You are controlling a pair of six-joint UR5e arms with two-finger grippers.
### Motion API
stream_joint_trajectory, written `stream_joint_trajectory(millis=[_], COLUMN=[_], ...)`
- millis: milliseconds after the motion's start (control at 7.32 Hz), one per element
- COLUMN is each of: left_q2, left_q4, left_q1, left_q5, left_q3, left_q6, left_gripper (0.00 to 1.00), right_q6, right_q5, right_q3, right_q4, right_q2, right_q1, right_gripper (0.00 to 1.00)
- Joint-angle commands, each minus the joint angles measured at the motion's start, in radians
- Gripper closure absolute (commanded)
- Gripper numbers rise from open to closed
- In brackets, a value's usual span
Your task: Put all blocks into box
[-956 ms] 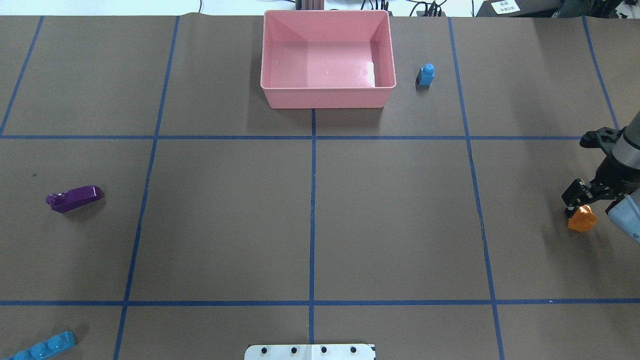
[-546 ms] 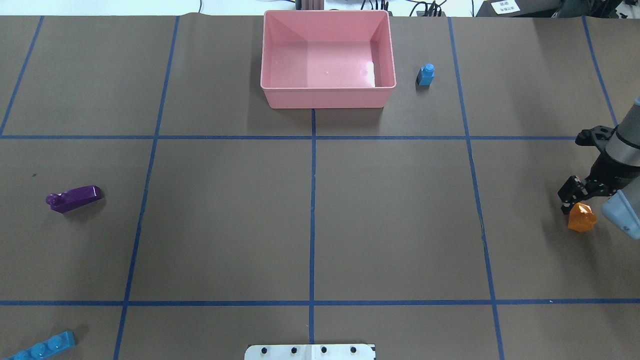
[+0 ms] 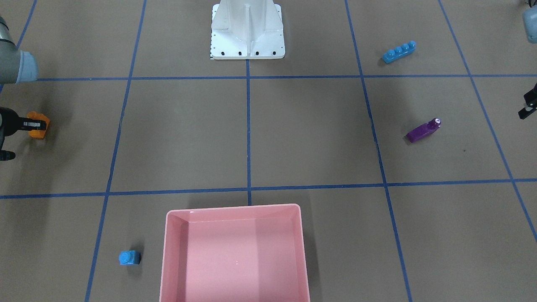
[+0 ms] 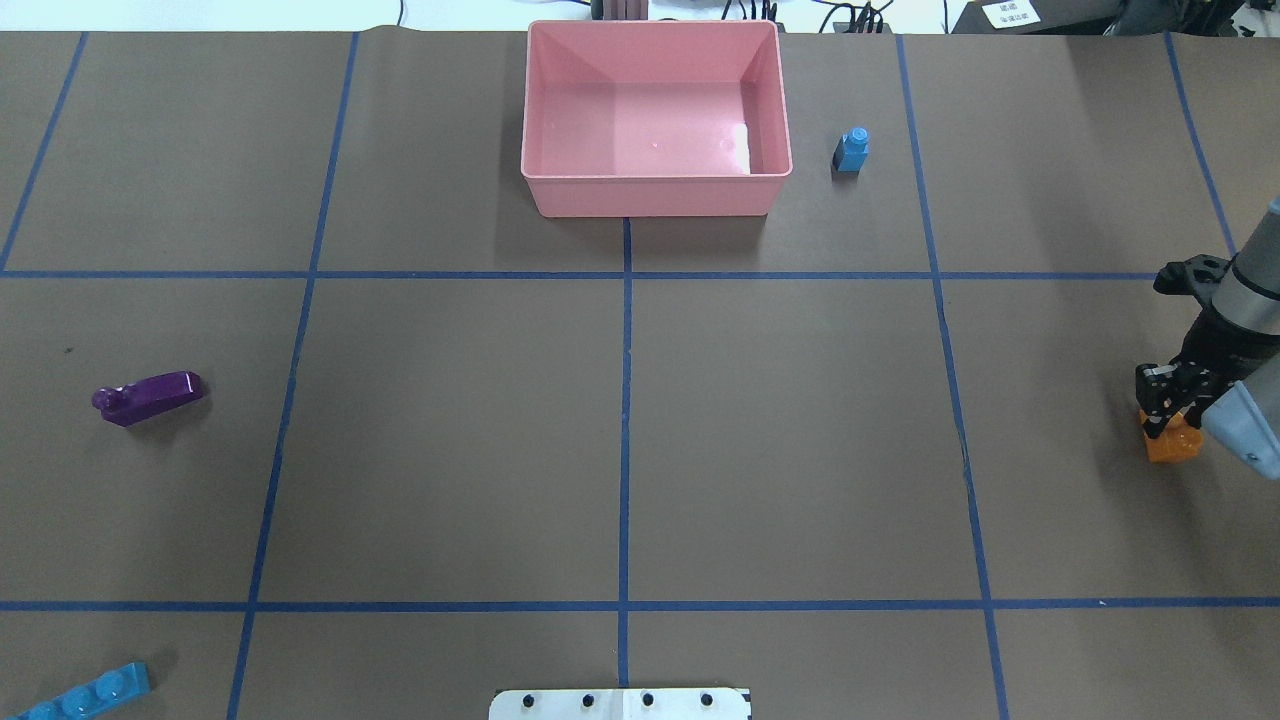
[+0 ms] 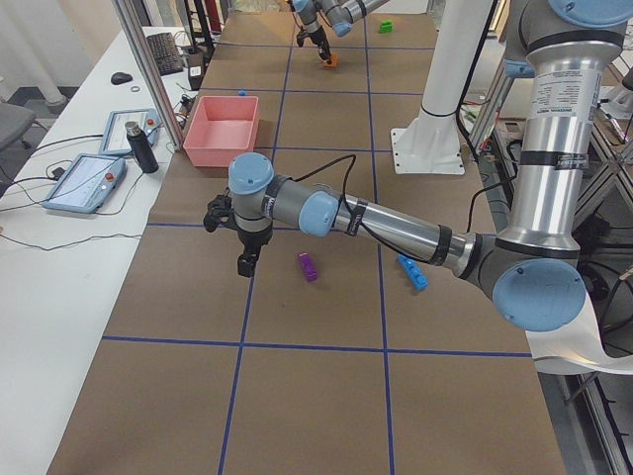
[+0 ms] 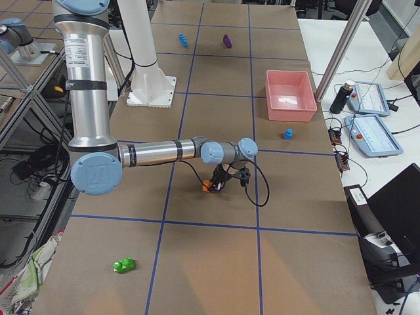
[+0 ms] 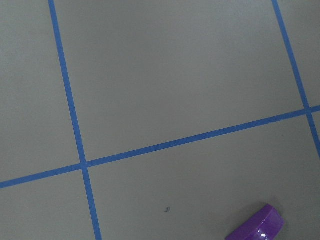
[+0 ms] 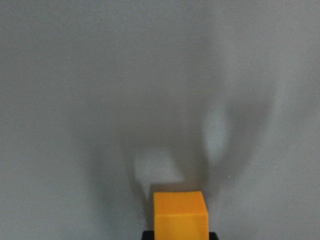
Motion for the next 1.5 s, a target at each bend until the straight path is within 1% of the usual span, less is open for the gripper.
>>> stream_joint_trajectory(millis=[0, 137, 273, 410, 546, 683, 819, 956, 1093, 1366], left_q2=[-0.001, -0.013, -0.019, -0.041, -0.020, 0.003, 0.035, 0.072, 0.091, 0.094], left_q4=[0.000, 0.003, 0.002, 0.002, 0.002, -0.006, -0.041, -0.084, -0.118, -0.126], left_q1=[0.001, 0.001, 0.031, 0.080, 0.155, 0.221, 0.290, 0.367, 0.427, 0.507], left_q5=[0.000, 0.000, 0.003, 0.013, 0.015, 0.068, 0.132, 0.172, 0.183, 0.185], left_q3=[-0.001, -0.001, -0.001, -0.015, -0.054, -0.084, -0.089, -0.087, -0.075, -0.047], left_q6=[0.000, -0.002, 0.001, 0.010, 0.015, 0.023, 0.062, 0.067, 0.069, 0.067], left_gripper=[0.00, 0.00, 0.00, 0.00, 0.00, 0.00, 0.00, 0.00, 0.00, 0.00], right_q6=[0.000, -0.001, -0.001, -0.001, -0.001, 0.000, 0.014, 0.078, 0.144, 0.195], right_q5=[0.002, -0.001, -0.004, -0.005, -0.003, 0.005, 0.008, 0.008, 0.012, 0.011], right_q3=[0.066, 0.133, 0.199, 0.247, 0.275, 0.284, 0.293, 0.292, 0.293, 0.293], right_q4=[-0.010, -0.012, -0.010, -0.007, -0.004, -0.006, -0.007, -0.006, -0.001, 0.000], right_q2=[-0.008, -0.016, -0.034, -0.020, 0.015, 0.073, 0.120, 0.191, 0.246, 0.329], right_q1=[0.016, 0.086, 0.147, 0.212, 0.244, 0.266, 0.268, 0.268, 0.261, 0.243], right_gripper=[1.00, 1.00, 1.00, 1.00, 1.00, 1.00, 1.00, 1.00, 1.00, 1.00])
